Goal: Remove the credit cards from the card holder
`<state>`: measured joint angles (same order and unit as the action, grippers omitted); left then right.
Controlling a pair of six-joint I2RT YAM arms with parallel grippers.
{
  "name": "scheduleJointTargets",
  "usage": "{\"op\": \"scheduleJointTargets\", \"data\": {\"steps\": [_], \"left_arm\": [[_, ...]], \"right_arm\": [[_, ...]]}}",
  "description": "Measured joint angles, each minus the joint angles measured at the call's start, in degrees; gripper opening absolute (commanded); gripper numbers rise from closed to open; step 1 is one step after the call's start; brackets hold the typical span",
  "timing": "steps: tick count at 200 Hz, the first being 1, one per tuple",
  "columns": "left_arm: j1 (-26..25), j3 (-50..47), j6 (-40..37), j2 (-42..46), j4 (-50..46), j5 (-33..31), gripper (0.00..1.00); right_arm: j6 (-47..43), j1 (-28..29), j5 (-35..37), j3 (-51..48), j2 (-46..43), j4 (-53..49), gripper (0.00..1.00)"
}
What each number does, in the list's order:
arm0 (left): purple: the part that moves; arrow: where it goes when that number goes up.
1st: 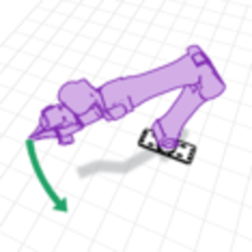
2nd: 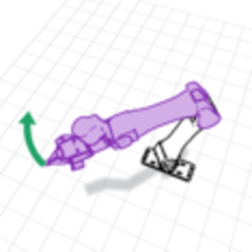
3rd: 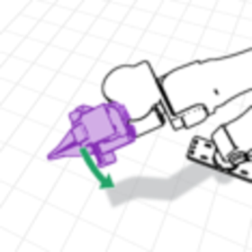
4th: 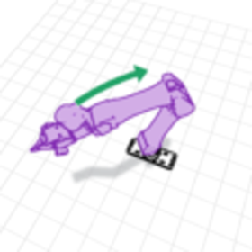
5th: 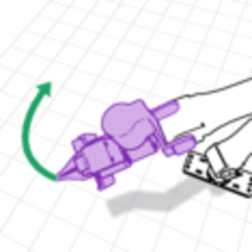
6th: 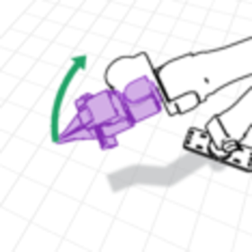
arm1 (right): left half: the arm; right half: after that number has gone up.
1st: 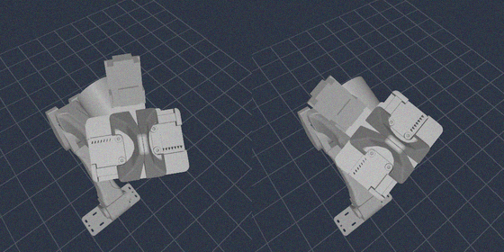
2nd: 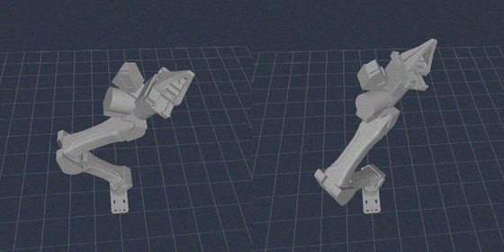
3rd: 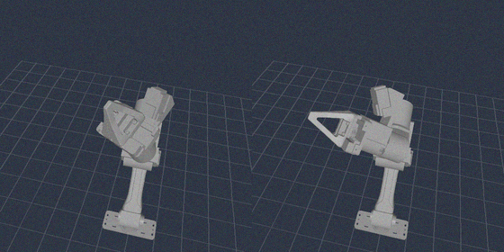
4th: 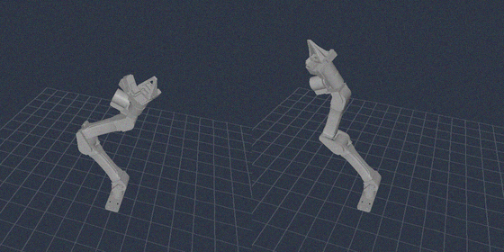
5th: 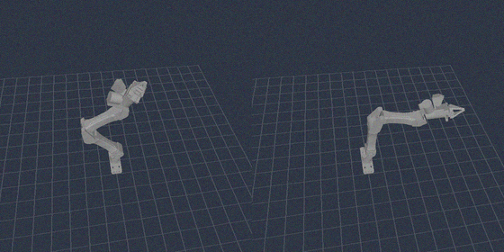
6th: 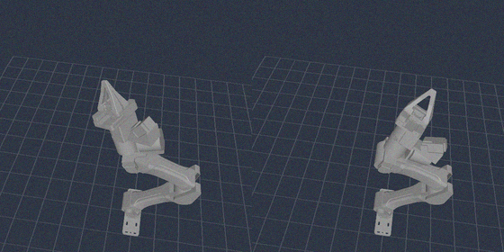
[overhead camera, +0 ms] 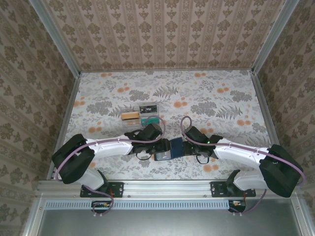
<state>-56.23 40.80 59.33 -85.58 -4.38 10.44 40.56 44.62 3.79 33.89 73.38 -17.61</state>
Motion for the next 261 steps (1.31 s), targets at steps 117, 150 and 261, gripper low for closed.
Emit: {"op": "scheduleJointTargets", "data": {"steps": [117, 150, 261], "left_arm": [[0.3, -0.3, -0.5, 7.4, -0.8, -2.0, 0.58], [0.8, -1.5, -0.5, 7.1, -3.0, -2.9, 0.57], [0.8, -2.2, -0.4, 1.5, -3.3, -2.9, 0.57]], "right_arm": [[0.0, -0.4, -0.5, -0.3, 1.0, 1.2, 0.0], [0.0, -0.5, -0.8, -0.3, 1.6, 1.4, 0.0], [0.0, -0.5, -0.9, -0.3, 1.9, 1.4, 0.0]]}}
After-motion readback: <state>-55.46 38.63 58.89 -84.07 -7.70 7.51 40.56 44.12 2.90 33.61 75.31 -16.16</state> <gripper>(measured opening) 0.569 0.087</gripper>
